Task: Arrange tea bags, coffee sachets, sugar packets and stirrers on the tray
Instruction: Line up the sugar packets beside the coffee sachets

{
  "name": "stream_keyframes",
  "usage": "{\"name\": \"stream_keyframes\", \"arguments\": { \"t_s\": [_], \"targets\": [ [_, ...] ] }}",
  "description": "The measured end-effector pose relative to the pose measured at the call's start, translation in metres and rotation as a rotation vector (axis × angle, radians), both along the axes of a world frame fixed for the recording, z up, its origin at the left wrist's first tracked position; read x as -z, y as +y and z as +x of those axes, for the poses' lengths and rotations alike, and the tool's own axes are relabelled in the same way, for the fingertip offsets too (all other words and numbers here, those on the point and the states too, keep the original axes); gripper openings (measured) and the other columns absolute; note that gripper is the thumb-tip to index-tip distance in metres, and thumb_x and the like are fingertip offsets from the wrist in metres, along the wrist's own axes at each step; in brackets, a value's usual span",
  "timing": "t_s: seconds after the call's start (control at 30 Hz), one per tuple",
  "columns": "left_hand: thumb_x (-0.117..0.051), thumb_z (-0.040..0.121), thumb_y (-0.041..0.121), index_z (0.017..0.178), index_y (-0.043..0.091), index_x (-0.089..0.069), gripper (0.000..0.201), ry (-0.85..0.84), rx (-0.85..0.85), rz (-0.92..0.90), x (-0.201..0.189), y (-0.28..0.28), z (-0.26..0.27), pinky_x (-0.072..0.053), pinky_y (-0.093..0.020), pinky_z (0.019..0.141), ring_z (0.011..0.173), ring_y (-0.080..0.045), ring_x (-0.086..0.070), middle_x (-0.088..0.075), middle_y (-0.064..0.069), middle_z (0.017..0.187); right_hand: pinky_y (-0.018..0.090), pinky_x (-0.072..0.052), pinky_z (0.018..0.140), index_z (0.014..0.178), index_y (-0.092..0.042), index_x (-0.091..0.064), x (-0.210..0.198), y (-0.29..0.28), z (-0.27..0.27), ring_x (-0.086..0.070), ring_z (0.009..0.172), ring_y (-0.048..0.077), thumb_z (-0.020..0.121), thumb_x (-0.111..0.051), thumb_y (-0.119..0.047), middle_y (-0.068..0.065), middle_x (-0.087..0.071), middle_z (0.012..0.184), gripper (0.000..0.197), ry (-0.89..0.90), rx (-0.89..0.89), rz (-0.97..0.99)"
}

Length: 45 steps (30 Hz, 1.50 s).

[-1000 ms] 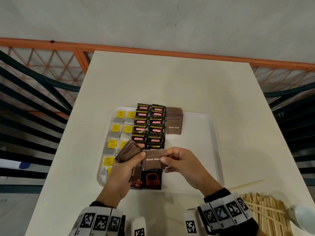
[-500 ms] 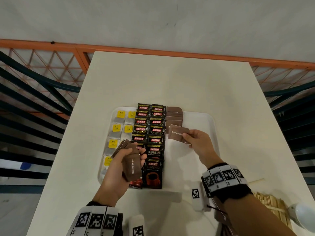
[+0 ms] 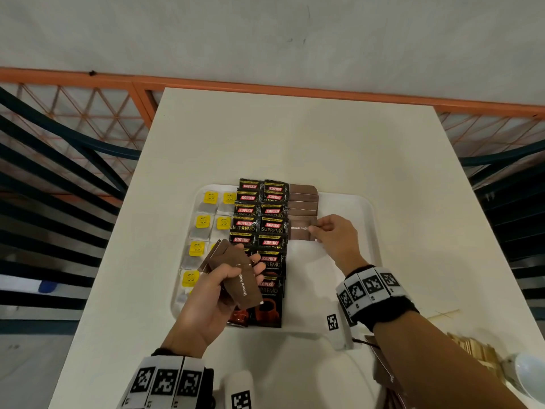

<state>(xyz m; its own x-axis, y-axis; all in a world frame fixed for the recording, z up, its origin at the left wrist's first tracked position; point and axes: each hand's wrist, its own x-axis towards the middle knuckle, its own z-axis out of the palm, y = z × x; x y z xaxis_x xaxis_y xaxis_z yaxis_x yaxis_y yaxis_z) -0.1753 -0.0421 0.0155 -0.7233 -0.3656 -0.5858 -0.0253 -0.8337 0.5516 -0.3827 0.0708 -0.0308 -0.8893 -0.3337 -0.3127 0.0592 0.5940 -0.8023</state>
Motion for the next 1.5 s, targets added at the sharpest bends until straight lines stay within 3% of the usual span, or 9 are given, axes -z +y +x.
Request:
{"name": "stream_keyframes", "arguments": {
  "t_s": [0.2,0.33,0.57,0.73,0.97,1.13,1.27,1.37,1.5],
  "targets": [
    [-0.047,0.087,-0.003,0.123,0.012,-0.054,0.040,0.008,-0.016,-0.086,-0.001,0.000,-0.003,-0.060,-0.035,0.071,0.096,-0.027,-0.069,-0.070,-0.017,0.107,0.014,-0.039,0.058,0.089,-0.012,-0.055,0.001,0.000,0.001,-0.057,0.070,0.014,0.077,-0.073,-0.015,0.004,-0.061,0.080,0.021,0.054,0.026,0.033],
    [-0.067,0.066,0.008,0.122,0.012,-0.055,0.058,0.009,-0.067,-0.144,0.001,0.001,-0.004,-0.059,-0.029,0.065,0.095,-0.024,-0.069,-0.072,-0.012,0.103,0.015,-0.037,0.058,0.095,-0.012,-0.055,-0.013,0.001,0.011,-0.052,0.072,0.013,0.083,-0.067,-0.024,0.003,-0.059,0.081,0.021,0.092,0.007,0.029],
    [-0.052,0.085,-0.005,0.103,0.020,-0.062,0.033,-0.008,-0.127,-0.239,0.009,0.004,-0.006,-0.058,-0.023,0.064,0.079,-0.007,-0.071,-0.075,0.004,0.084,0.019,-0.045,0.061,0.095,-0.013,-0.060,-0.049,0.006,0.065,-0.059,0.068,0.008,0.090,-0.048,-0.045,-0.001,-0.065,0.084,0.035,-0.183,-0.506,0.024],
    [-0.055,0.085,-0.002,0.095,0.022,-0.068,0.029,-0.027,-0.145,-0.290,0.010,0.007,-0.006,-0.058,-0.030,0.070,0.085,-0.016,-0.070,-0.074,-0.002,0.091,0.019,-0.051,0.060,0.096,-0.011,-0.060,-0.047,0.006,0.097,-0.062,0.070,0.010,0.086,-0.062,-0.020,0.003,-0.065,0.087,0.013,-0.406,-0.580,-0.195],
    [-0.071,0.062,0.009,0.107,0.010,-0.064,0.046,-0.004,-0.088,-0.323,0.007,0.010,-0.002,-0.058,-0.023,0.066,0.083,-0.016,-0.070,-0.074,-0.006,0.090,0.028,-0.054,0.068,0.094,-0.008,-0.054,-0.047,0.004,0.108,-0.065,0.067,0.015,0.084,-0.064,-0.006,0.009,-0.067,0.083,0.015,-0.554,-0.288,-0.441],
    [-0.069,0.072,-0.004,0.107,0.013,-0.065,0.040,-0.125,-0.002,-0.446,0.011,0.007,0.006,-0.058,-0.026,0.074,0.095,-0.024,-0.069,-0.072,-0.011,0.100,0.023,-0.052,0.078,0.107,-0.020,-0.053,-0.050,0.009,0.104,-0.060,0.087,0.007,0.085,-0.065,-0.020,-0.006,-0.063,0.099,0.025,-0.368,-0.370,-0.257],
    [-0.071,0.070,-0.012,0.103,0.016,-0.066,0.044,-0.169,0.093,-0.545,0.008,0.005,0.013,-0.054,-0.016,0.059,0.076,-0.006,-0.070,-0.075,0.004,0.081,0.022,-0.047,0.086,0.112,-0.028,-0.057,-0.055,0.016,0.090,-0.058,0.103,0.010,0.088,-0.060,-0.023,-0.006,-0.064,0.108,0.025,-0.186,-0.524,-0.159],
    [-0.068,0.071,-0.013,0.098,0.016,-0.066,0.040,-0.169,0.128,-0.533,0.006,0.008,0.014,-0.052,-0.014,0.054,0.069,-0.004,-0.070,-0.074,0.007,0.071,0.012,-0.044,0.075,0.108,-0.015,-0.065,-0.055,0.018,0.080,-0.062,0.088,0.006,0.086,-0.064,-0.018,0.000,-0.069,0.099,0.023,-0.142,-0.613,-0.097],
    [-0.062,0.082,-0.002,0.104,0.009,-0.065,0.024,-0.178,0.048,-0.414,0.007,0.009,0.012,-0.057,-0.022,0.060,0.082,-0.015,-0.071,-0.074,-0.009,0.087,0.007,-0.041,0.054,0.092,-0.011,-0.067,-0.054,0.025,0.072,-0.055,0.056,-0.006,0.084,-0.065,-0.012,-0.008,-0.062,0.071,0.008,-0.233,-0.666,-0.064]
  ]
}}
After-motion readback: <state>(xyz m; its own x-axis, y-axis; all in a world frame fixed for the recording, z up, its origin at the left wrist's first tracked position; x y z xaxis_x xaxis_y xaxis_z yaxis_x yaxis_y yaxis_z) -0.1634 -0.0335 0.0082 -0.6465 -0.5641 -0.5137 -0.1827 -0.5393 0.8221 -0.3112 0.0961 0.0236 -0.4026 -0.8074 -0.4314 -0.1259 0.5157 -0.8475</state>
